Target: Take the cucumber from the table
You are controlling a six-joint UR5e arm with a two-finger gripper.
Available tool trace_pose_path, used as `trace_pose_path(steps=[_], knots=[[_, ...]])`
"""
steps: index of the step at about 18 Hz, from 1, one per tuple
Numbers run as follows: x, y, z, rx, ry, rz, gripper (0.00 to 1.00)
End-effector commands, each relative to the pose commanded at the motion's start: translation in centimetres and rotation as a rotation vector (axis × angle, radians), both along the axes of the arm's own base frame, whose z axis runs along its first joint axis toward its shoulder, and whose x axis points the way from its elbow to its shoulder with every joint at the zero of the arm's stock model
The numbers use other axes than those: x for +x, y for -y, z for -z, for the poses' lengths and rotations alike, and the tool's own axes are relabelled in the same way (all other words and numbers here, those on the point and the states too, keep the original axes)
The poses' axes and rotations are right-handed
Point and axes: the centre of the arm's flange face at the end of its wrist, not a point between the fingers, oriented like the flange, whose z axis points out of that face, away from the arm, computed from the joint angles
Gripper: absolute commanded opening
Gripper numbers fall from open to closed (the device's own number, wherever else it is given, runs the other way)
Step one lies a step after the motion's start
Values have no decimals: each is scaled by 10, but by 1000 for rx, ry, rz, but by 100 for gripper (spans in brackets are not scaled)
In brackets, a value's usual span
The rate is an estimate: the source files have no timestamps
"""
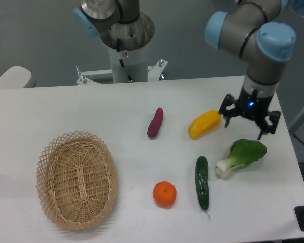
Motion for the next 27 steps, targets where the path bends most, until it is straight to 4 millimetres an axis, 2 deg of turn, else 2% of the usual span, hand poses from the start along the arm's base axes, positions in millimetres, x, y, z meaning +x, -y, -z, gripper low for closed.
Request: trace_pose_path(steps=[1,4,8,11,16,21,25,26,27], knots=[[6,-8,4,-1,8,-7,100],[22,-34,30,-20,50,17,100],[32,-57,63,-41,86,51,100],[26,-69,93,-31,59,57,100],[16,-71,127,-80,7,-12,100],[24,-72,144,-88,-1,-31,100],[23,-74,145,-86,-2,-35,100],[22,-74,144,-84,-8,-36,94],[22,-74,145,-82,-12,-36,83]])
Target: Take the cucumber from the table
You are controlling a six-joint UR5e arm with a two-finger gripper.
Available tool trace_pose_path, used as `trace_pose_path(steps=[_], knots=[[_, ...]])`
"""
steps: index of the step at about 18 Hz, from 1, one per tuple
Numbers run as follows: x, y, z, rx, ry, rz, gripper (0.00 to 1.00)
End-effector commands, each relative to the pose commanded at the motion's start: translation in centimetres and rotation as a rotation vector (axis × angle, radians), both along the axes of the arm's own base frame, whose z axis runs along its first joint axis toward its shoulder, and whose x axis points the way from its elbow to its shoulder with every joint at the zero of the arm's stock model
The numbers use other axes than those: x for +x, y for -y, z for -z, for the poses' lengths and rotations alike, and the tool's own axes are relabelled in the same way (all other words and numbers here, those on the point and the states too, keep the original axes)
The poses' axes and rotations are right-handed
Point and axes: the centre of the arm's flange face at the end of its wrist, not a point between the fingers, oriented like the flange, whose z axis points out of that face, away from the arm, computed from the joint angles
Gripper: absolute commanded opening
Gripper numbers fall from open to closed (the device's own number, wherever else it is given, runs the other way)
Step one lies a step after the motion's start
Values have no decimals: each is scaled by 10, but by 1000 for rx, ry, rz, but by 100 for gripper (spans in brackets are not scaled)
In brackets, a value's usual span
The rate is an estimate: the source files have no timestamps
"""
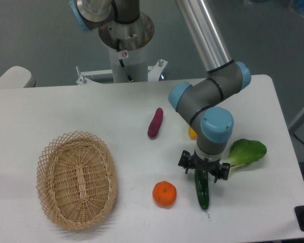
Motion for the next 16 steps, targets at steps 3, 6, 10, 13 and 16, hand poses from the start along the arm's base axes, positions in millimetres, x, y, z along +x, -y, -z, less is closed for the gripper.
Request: trace_pose_path(steps=[3,6,10,13,16], knots=[[-1,-1,-4,4,-6,0,32],[-1,-1,-6,6,-9,1,16],[-2,0,-10,9,-15,5,16],[-5,-1,-29,21,-45,11,15],[-10,-5,-63,43,-99,16,14]])
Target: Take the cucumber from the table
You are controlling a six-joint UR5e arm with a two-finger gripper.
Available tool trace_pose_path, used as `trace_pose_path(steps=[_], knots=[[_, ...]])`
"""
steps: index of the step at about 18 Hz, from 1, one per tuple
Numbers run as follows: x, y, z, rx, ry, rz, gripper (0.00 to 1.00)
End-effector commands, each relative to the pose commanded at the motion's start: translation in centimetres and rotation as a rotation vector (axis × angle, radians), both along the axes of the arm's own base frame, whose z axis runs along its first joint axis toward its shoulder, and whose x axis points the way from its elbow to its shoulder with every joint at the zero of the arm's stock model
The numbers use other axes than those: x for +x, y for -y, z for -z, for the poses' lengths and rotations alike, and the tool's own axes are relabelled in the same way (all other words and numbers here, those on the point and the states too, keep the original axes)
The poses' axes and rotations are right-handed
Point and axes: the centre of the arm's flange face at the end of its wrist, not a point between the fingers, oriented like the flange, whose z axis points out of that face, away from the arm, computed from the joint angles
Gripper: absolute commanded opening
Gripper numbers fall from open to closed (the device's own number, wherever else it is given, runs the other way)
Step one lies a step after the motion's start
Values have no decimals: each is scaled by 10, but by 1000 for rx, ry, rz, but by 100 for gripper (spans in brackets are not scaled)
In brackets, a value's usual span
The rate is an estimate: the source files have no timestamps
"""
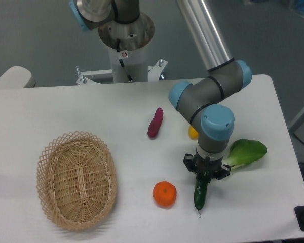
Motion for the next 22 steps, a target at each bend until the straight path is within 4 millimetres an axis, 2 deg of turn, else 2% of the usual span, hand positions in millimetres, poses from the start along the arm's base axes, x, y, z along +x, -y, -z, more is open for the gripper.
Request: trace_pose_path(steps=[2,4,9,15,22], knots=[[-1,-2,-29,16,-44,43,13],[3,1,-49,13,-79,123,13],[-1,20,-83,-1,-120,212,13],[-16,48,-96,-49,-113,322,13],[-15,49,-97,-50,-114,325,13]])
